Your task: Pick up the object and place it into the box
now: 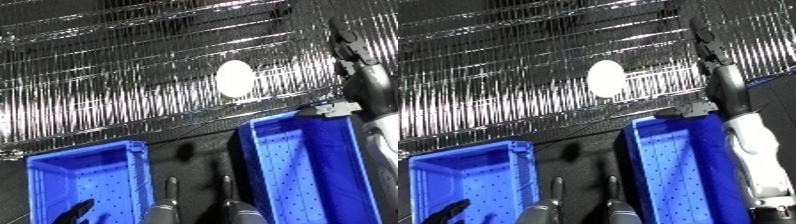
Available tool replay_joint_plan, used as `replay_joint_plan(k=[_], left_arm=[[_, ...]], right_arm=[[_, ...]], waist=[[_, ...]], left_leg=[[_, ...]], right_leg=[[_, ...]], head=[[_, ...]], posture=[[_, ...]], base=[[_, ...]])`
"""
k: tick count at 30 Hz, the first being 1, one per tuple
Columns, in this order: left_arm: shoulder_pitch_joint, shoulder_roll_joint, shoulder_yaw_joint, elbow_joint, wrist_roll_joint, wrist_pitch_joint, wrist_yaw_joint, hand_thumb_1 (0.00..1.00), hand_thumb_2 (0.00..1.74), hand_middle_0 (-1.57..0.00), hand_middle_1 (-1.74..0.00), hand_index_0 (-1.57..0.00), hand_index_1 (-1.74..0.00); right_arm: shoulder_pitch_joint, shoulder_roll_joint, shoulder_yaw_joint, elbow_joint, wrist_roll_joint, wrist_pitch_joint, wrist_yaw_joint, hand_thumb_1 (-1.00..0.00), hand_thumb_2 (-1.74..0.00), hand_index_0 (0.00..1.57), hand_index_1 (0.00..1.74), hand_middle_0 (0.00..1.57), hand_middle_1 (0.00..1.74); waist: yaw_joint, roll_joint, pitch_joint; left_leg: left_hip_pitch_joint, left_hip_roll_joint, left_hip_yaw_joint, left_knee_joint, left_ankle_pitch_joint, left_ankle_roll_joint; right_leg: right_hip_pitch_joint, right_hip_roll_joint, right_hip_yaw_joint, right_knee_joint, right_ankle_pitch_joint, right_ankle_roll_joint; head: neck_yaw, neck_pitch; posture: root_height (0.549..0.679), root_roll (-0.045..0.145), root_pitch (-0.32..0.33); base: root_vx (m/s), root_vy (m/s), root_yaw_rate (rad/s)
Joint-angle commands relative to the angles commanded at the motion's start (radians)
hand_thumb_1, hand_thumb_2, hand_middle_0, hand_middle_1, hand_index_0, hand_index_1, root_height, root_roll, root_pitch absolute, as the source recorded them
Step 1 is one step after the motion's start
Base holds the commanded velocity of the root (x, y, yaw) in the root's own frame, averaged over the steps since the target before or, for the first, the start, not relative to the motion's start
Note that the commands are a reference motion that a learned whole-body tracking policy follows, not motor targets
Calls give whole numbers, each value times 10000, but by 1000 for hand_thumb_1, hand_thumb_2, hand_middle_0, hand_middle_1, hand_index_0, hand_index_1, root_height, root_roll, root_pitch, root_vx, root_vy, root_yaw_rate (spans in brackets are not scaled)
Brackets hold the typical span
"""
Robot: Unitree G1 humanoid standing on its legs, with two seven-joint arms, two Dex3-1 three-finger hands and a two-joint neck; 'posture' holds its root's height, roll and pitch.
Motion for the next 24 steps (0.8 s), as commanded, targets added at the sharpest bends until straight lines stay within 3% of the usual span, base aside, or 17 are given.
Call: replay_joint_plan(k=[1,2,3,6,7,8,9,11,15,16,19,22,23,24], left_arm=[[0,0,0,0,0,0,0,0,0,0,0,0,0],[-58,22,-58,-59,-48,-20,0,0,0,0,0,0,0],[-180,65,-169,-160,-145,-37,4,0,0,0,0,0,0],[-336,118,-288,-245,-234,-31,10,0,0,0,0,0,0],[-336,118,-288,-245,-234,-31,10,0,0,0,0,0,0],[-402,144,-347,-294,-268,-30,5,0,0,0,0,0,0],[-402,144,-347,-294,-268,-30,5,0,0,0,0,0,0],[-484,161,-432,-390,-333,-25,16,0,0,0,0,0,0],[-553,185,-486,-478,-404,46,51,0,0,0,0,0,0],[-553,185,-486,-478,-404,46,51,0,0,0,0,0,0],[-599,223,-512,-514,-446,131,48,0,0,0,0,0,0],[-613,222,-536,-545,-482,164,58,0,0,0,0,0,0],[-626,220,-556,-581,-523,182,69,0,0,0,0,0,0],[-626,220,-556,-581,-523,182,69,0,0,0,0,0,0]], right_arm=[[0,0,0,0,0,0,0,0,0,0,0,0,0],[-77,-36,26,72,-18,-31,-105,0,0,0,0,0,0],[-234,-116,68,207,-36,-76,-253,0,0,0,0,0,0],[-468,-228,139,377,-62,-91,-352,0,0,0,0,0,0],[-468,-228,139,377,-62,-91,-352,0,0,0,0,0,0],[-608,-300,198,409,-70,-27,-368,0,0,0,0,0,0],[-608,-300,198,409,-70,-27,-368,0,0,0,0,0,0],[-823,-397,298,461,-61,101,-321,0,0,0,0,0,0],[-1067,-485,415,602,-11,211,-198,0,0,0,0,0,0],[-1067,-485,415,602,-11,211,-198,0,0,0,0,0,0],[-1280,-536,556,683,44,298,-104,0,0,0,0,0,0],[-1389,-556,618,675,64,328,-82,0,0,0,0,0,0],[-1505,-587,666,640,92,363,-64,0,0,0,0,0,0],[-1505,-587,666,640,92,363,-64,0,0,0,0,0,0]], waist=[[0,0,0],[1,1,91],[2,1,266],[10,0,491],[10,0,491],[10,2,621],[10,2,621],[11,16,804],[20,33,997],[20,33,997],[25,61,1166],[23,79,1240],[22,98,1315],[22,98,1315]], left_leg=[[0,0,0,0,0,0],[-156,-20,-23,221,-68,14],[-467,-59,-60,662,-213,42],[-918,-111,-84,1289,-419,85],[-918,-111,-84,1289,-419,85],[-1198,-142,-83,1655,-511,112],[-1198,-142,-83,1655,-511,112],[-1619,-196,-60,2175,-602,155],[-2140,-256,3,2841,-726,206],[-2140,-256,3,2841,-726,206],[-2628,-272,64,3487,-909,269],[-2870,-273,87,3793,-1030,309],[-3114,-279,107,4092,-1166,354],[-3114,-279,107,4092,-1166,354]], right_leg=[[0,0,0,0,0,0],[-150,-21,34,226,-53,-17],[-456,-58,99,679,-158,-50],[-897,-101,189,1319,-302,-97],[-897,-101,189,1319,-302,-97],[-1172,-115,251,1696,-386,-124],[-1172,-115,251,1696,-386,-124],[-1618,-123,343,2262,-517,-160],[-2187,-137,452,2996,-698,-212],[-2187,-137,452,2996,-698,-212],[-2711,-147,555,3651,-856,-267],[-2969,-137,614,3953,-931,-299],[-3236,-118,676,4258,-1011,-327],[-3236,-118,676,4258,-1011,-327]], head=[[0,0],[49,138],[162,326],[259,517],[259,517],[338,681],[338,681],[446,880],[497,1066],[497,1066],[543,1256],[550,1398],[590,1562],[590,1562]], posture=[[668,50,-63],[668,52,-63],[666,55,-62],[663,59,-62],[663,59,-62],[660,61,-60],[660,61,-60],[656,64,-57],[650,67,-52],[650,67,-52],[643,68,-48],[640,68,-45],[636,67,-41],[636,67,-41]], base=[[-18,1,38],[-37,-3,39],[-55,-5,34],[-58,-6,14],[-52,-6,5],[-58,-3,-9],[-58,-3,-9],[-70,5,-7],[-57,11,8],[-47,11,11],[-35,11,8],[-29,11,7],[-27,12,15],[-27,12,15]])
